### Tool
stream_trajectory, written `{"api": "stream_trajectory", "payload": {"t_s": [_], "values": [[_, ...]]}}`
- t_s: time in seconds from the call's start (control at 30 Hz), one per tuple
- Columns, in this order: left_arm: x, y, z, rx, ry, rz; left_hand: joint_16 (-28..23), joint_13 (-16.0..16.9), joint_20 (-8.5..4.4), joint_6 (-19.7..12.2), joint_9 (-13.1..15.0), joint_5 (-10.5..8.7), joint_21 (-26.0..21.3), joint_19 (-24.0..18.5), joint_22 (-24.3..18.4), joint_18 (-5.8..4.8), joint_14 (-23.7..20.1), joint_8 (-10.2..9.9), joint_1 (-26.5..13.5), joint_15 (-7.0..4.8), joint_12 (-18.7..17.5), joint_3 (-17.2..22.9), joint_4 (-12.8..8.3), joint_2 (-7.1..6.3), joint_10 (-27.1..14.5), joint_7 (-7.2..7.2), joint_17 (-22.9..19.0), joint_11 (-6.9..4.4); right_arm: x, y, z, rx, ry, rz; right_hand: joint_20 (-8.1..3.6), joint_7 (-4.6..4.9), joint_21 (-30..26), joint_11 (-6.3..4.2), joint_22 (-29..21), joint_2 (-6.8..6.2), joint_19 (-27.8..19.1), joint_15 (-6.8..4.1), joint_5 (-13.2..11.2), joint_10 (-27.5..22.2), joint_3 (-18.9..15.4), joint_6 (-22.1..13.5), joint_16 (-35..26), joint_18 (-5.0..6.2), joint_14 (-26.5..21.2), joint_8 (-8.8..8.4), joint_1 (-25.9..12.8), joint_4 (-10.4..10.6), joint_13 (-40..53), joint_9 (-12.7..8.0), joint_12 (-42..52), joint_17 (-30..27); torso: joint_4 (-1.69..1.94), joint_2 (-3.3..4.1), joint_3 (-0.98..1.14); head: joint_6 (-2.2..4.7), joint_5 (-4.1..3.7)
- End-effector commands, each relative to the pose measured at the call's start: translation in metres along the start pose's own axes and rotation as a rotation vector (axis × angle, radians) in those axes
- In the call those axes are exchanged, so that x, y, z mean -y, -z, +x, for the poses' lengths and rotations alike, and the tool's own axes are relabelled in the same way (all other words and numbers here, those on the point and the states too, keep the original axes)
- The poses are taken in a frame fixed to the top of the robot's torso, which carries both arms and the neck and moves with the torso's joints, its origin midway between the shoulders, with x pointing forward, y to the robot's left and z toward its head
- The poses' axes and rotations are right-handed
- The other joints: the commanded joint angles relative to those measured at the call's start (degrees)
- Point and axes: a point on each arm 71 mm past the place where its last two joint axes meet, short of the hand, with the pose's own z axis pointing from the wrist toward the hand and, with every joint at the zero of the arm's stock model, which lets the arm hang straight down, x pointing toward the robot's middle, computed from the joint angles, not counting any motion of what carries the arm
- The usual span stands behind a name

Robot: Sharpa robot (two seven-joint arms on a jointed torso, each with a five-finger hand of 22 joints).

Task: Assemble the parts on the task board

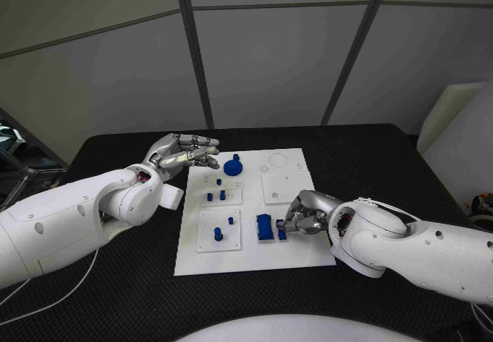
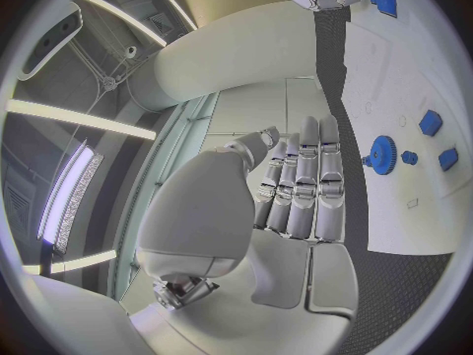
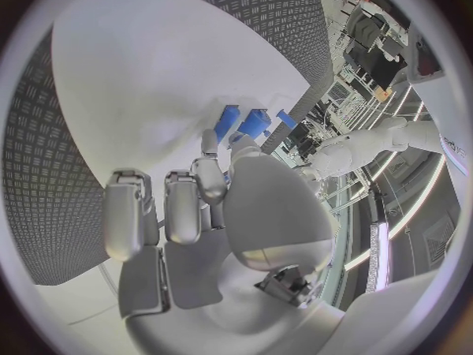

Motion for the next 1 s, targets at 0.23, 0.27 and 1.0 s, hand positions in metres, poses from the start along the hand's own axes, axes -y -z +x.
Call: {"api": "stream_trajectory", "payload": {"t_s": [0.23,0.27,1.0], "values": [[0.0012,-0.0004,0.0013,-0.013,0.007,0.003,-0.4,-0.1,0.00,0.0,-0.1,-0.22,-0.4,0.6,-0.1,-0.74,0.4,0.2,-0.3,0.07,-0.2,-0.4,0.0,0.30,0.1,0.31,0.1,0.06,-0.0039,-0.0002,0.0008,-0.004,0.029,-0.016,-0.29,0.18,0.2,0.09,10.2,0.74,1.2,-0.29,-6.0,0.5,-2.9,-0.5,0.2,-0.46,3.5,1.12,-3.9,0.1,0.4,1.1,0.4,0.9,-0.01,0.04,0.00,-0.12,0.04],[0.0012,-0.0004,0.0014,-0.013,0.007,0.003,-0.4,-0.1,0.00,0.0,-0.1,-0.22,-0.4,0.6,-0.1,-0.74,0.4,0.2,-0.3,0.07,-0.2,-0.4,0.0,0.30,0.1,0.31,0.1,0.06,-0.0042,-0.0001,0.0009,-0.005,0.027,-0.016,-0.29,0.18,0.2,0.09,10.2,0.87,1.3,-0.29,-6.5,0.5,-3.1,-0.5,0.2,-0.46,3.5,1.21,-4.2,0.1,0.5,1.2,0.4,1.0,-0.02,0.03,0.00,-0.13,0.04],[0.0006,-0.0012,0.0014,-0.017,0.009,0.002,-0.6,-0.1,0.03,-0.1,-0.1,-0.21,-0.4,0.6,-0.2,-0.76,0.4,0.2,-0.4,0.12,-0.2,-0.4,0.1,0.32,0.1,0.36,0.1,0.11,0.0017,0.0062,-0.0029,0.007,0.062,-0.037,-0.42,-0.02,-0.1,-0.10,10.1,0.58,1.1,-0.46,-14.7,0.3,-4.3,-1.5,0.1,-0.39,3.5,2.70,4.2,-3.1,0.6,2.9,0.0,0.9,-0.08,-0.03,0.03,-0.03,-0.20]]}}
